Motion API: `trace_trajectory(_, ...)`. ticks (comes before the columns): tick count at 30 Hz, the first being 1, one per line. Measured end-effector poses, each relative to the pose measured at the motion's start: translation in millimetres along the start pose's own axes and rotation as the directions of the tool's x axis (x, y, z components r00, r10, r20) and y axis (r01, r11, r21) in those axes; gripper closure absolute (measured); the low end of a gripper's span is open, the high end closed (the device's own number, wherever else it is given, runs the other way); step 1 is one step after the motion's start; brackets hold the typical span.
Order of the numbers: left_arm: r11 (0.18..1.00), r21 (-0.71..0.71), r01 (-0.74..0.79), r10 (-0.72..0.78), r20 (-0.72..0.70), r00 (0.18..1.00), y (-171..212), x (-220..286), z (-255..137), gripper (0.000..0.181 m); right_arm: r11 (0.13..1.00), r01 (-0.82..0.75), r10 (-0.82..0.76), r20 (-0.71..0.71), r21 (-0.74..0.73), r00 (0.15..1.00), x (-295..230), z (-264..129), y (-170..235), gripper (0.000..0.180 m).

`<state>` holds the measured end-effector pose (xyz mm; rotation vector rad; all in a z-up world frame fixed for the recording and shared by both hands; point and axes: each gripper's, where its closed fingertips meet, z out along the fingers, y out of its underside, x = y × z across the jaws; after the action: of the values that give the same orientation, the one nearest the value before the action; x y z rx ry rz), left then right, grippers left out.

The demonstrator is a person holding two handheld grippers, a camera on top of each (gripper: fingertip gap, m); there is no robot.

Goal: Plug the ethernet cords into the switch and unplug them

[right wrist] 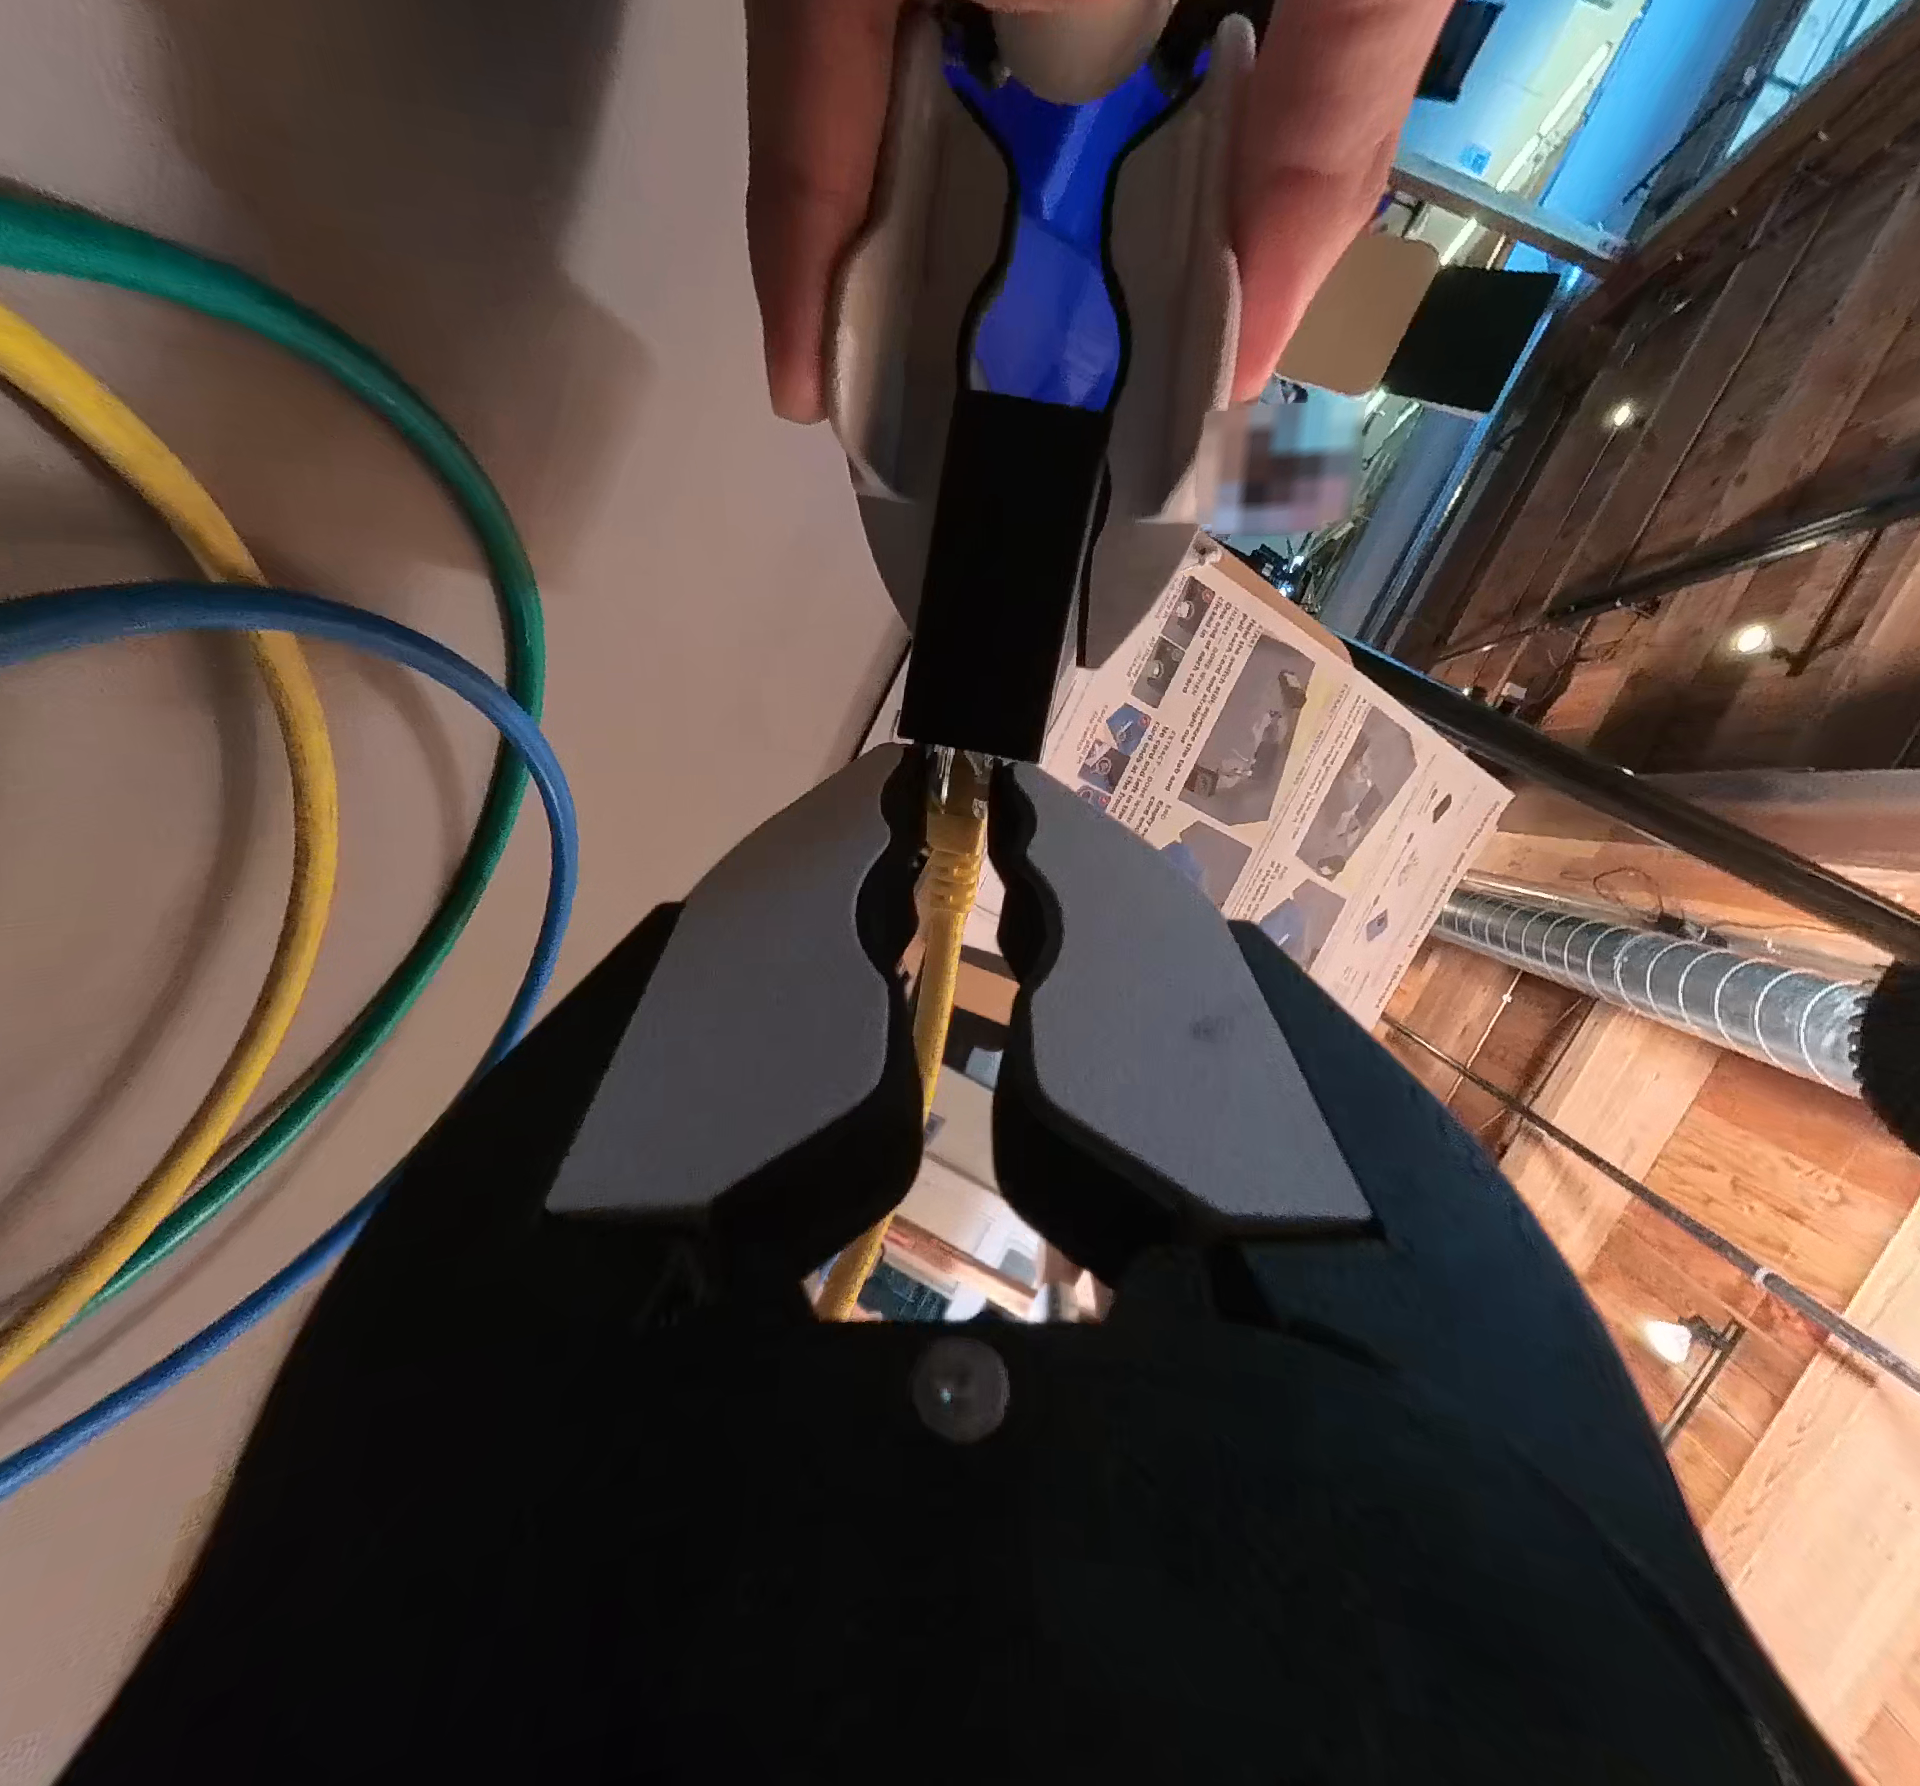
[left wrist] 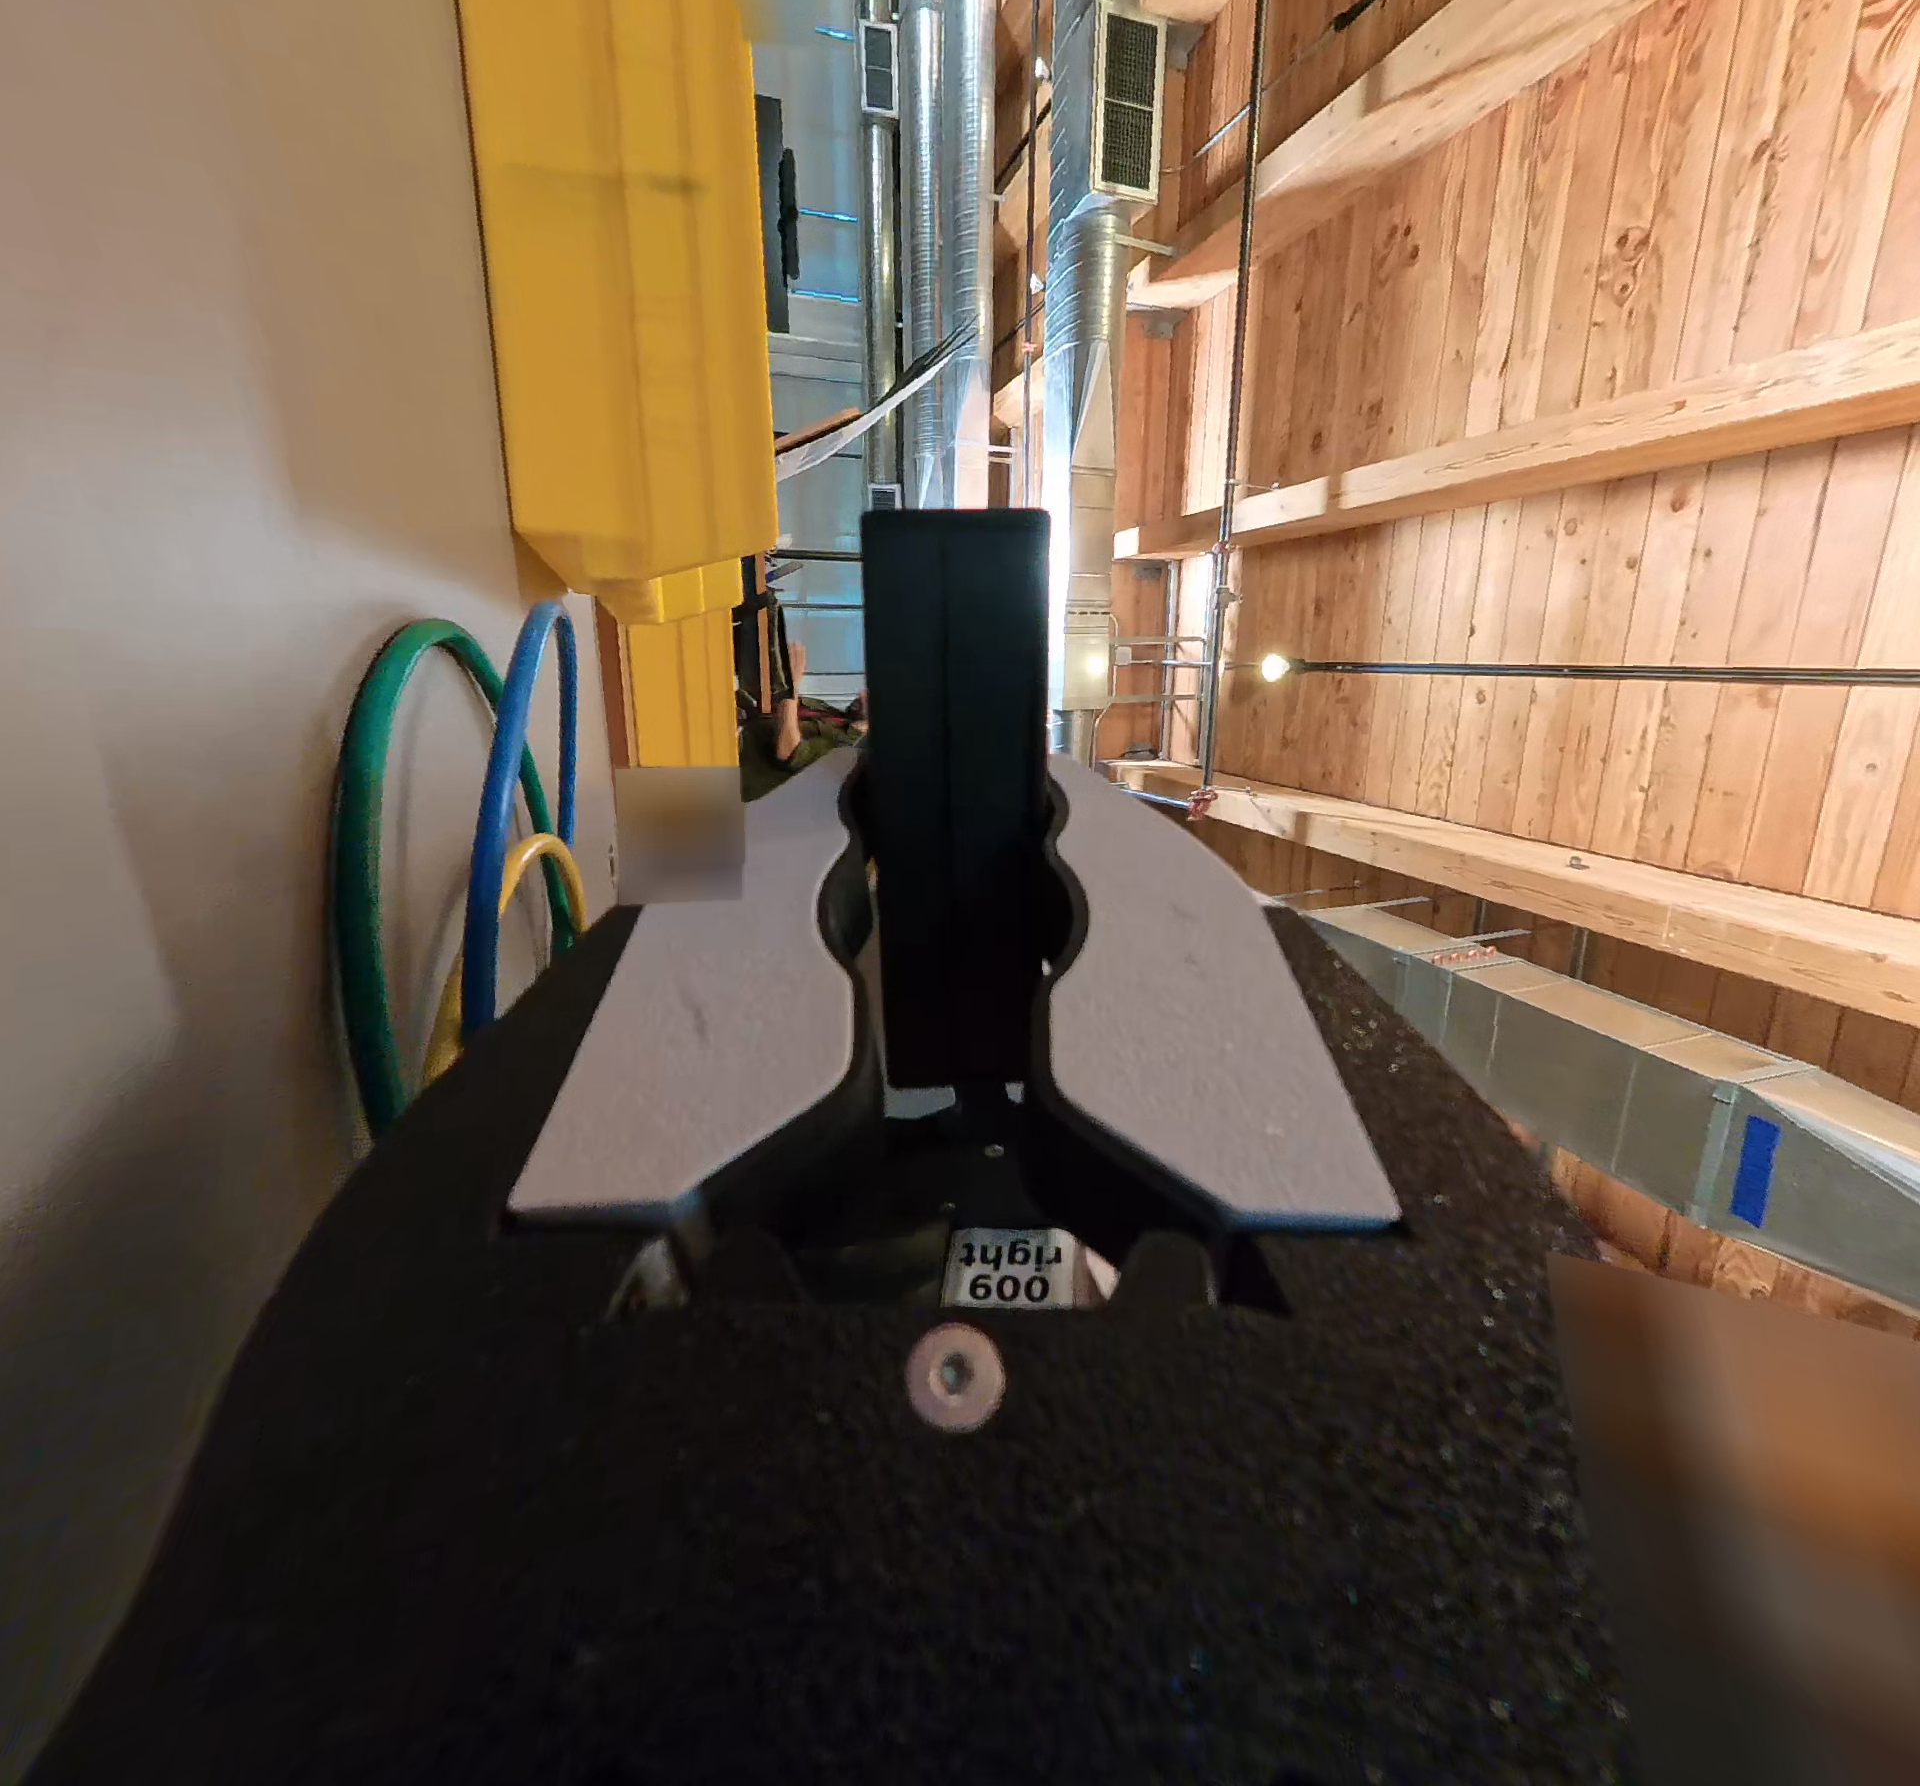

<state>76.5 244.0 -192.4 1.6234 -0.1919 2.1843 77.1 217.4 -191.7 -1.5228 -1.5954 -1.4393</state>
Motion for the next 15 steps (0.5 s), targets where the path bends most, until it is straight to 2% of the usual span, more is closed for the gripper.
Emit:
trace_trajectory(2, 1.000, -0.002, 0.002, -0.002, -0.019, 1.000, 0.6, 3.3, 0.5, 0.154, 0.999, -0.042, 0.042, 0.017, 0.028, 0.999, 3.0, -0.7, -0.2, 0.167)
trace_trajectory(6, 1.000, 0.002, -0.031, 0.031, -0.042, 0.999, 1.6, 17.7, 0.7, 0.153, 0.977, -0.203, 0.206, -0.039, 0.064, 0.978, 16.1, -4.5, -1.6, 0.166)
trace_trajectory(10, 0.999, 0.027, -0.030, 0.031, -0.027, 0.999, -3.3, 16.1, -3.0, 0.154, 0.968, -0.233, 0.241, -0.084, 0.095, 0.967, 18.0, -9.8, -8.9, 0.166)
trace_trajectory(15, 0.999, 0.030, -0.022, 0.023, -0.031, 0.999, -4.0, 15.4, -2.8, 0.154, 0.970, -0.228, 0.234, -0.073, 0.086, 0.970, 15.3, -6.8, -7.7, 0.173)
